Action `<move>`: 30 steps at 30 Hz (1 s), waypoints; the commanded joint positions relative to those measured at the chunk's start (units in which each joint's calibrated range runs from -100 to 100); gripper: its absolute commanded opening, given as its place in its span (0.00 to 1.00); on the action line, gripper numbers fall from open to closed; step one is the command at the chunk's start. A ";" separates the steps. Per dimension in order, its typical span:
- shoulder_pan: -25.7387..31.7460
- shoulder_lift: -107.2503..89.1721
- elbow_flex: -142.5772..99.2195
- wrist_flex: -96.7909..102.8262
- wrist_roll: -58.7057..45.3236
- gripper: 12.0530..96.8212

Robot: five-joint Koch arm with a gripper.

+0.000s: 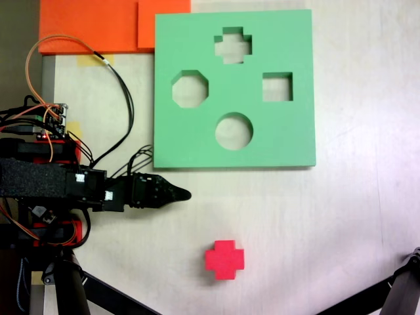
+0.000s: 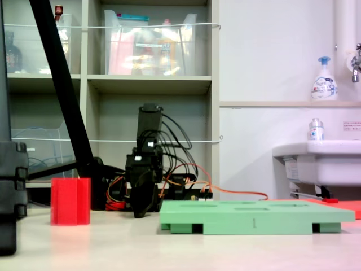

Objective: Put the cross columnar block into the corresponding hole

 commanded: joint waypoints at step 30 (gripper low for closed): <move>-1.66 -0.41 -1.18 -4.16 7.47 0.45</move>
